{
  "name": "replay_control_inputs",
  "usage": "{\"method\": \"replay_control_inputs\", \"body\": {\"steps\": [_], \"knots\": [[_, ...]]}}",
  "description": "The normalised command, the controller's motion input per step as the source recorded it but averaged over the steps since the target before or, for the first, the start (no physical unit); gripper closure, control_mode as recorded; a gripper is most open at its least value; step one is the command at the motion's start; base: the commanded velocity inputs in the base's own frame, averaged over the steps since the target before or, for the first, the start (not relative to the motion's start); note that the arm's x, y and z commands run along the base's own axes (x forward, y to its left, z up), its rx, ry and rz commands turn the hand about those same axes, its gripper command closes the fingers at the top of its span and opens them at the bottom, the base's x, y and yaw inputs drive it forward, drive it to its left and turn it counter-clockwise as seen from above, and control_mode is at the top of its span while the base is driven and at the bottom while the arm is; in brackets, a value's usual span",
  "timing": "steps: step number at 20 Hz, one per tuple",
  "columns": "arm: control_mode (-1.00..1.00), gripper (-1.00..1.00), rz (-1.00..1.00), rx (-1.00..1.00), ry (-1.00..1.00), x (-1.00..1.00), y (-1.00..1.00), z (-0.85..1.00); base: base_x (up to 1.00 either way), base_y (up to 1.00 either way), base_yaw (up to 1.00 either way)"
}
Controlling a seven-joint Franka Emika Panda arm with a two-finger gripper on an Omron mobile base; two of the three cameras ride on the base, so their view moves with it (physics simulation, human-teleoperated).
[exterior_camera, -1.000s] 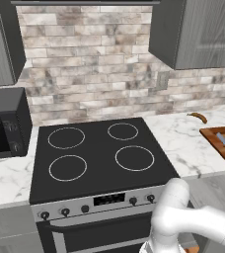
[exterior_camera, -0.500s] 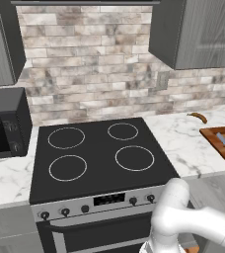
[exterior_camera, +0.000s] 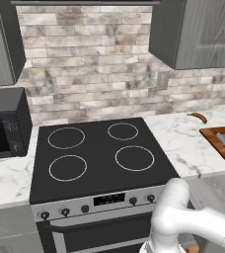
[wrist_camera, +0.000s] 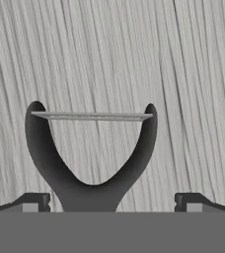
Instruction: Open the drawer on the right and place the cutting tools on the cutting board.
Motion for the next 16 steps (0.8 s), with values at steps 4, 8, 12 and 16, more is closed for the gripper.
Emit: {"method": "replay_control_inputs", "body": {"steps": [4, 8, 12, 16], "knots": [[-1.00, -1.00, 0.00, 0.00, 0.00, 0.00, 0.00, -0.15, 0.00, 0.00, 0.00], [-1.00, 1.00, 0.00, 0.00, 0.00, 0.00, 0.00, -0.09, 0.00, 0.00, 0.00], [-1.00, 1.00, 0.00, 0.00, 0.00, 0.00, 0.00, 0.00, 0.00, 0.00, 0.00], [-1.00, 1.00, 0.00, 0.00, 0.00, 0.00, 0.00, 0.00, 0.00, 0.00, 0.00]]}}
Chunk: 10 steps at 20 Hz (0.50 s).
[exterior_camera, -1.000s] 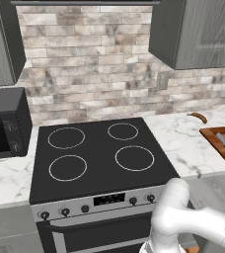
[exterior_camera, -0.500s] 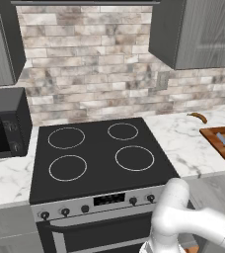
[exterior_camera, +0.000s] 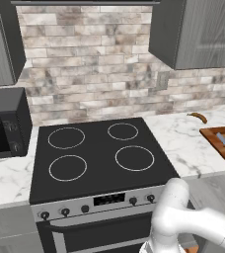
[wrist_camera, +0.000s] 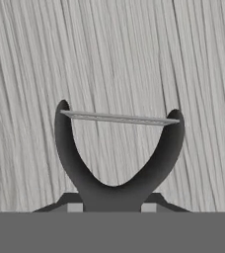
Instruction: Open the drawer on the right and place the cutting tools on the cutting board.
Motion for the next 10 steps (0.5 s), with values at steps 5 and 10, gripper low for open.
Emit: {"method": "replay_control_inputs", "body": {"steps": [5, 10], "knots": [[-1.00, 1.00, 0.00, 0.00, -0.02, -0.25, 0.00, 0.36, 0.00, 0.00, 0.00], [-1.00, 1.00, -0.03, 0.00, -0.06, -0.25, 0.00, 0.90, 0.00, 0.00, 0.00]]}}
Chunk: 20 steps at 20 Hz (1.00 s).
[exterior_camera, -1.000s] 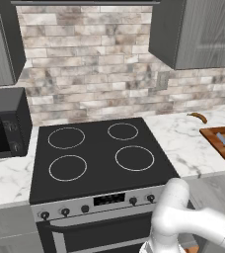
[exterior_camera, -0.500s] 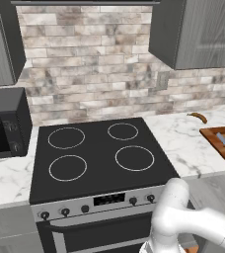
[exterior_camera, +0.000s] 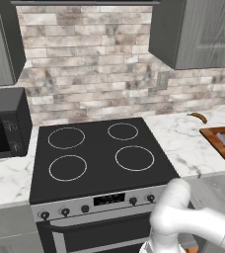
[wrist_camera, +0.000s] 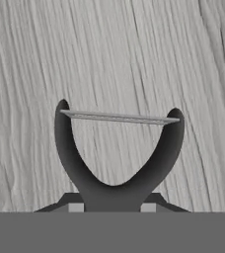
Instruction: Open the drawer on the right and place the cutting tools on the cutting board.
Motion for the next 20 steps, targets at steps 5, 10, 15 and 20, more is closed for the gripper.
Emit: {"method": "replay_control_inputs", "body": {"steps": [5, 10, 15, 20], "knots": [[-1.00, 1.00, -0.05, 0.00, -0.03, -0.17, 0.00, 1.00, 0.00, 0.00, 0.00], [-1.00, 1.00, -0.11, 0.00, -0.05, -0.03, 0.00, 1.00, 0.00, 0.00, 0.00], [-1.00, 1.00, -0.14, 0.00, -0.13, -0.04, 0.00, 1.00, 0.00, 0.00, 0.00], [-1.00, 1.00, -0.14, -0.01, -0.27, 0.02, -0.03, 0.97, 0.00, 0.00, 0.00]]}}
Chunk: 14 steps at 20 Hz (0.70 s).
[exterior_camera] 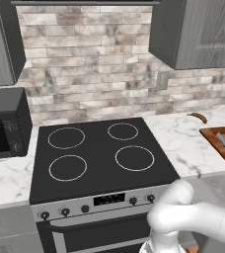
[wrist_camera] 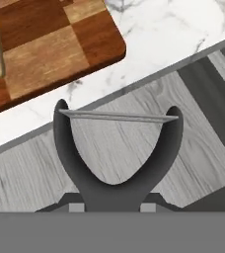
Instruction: Open the drawer on the right and place the cutting tools on the cutting board.
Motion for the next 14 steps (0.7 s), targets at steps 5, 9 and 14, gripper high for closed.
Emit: {"method": "replay_control_inputs", "body": {"steps": [5, 9, 14], "knots": [[-1.00, 1.00, -0.06, -0.07, -0.22, 0.43, 0.00, 0.48, 0.00, 0.00, 0.00], [-1.00, 1.00, 0.02, -0.08, -0.04, 0.76, 0.10, 0.01, 0.00, 0.00, 0.00], [-1.00, 1.00, 0.29, -0.15, -0.01, 0.59, 0.28, -0.01, 0.00, 0.00, 0.00]]}}
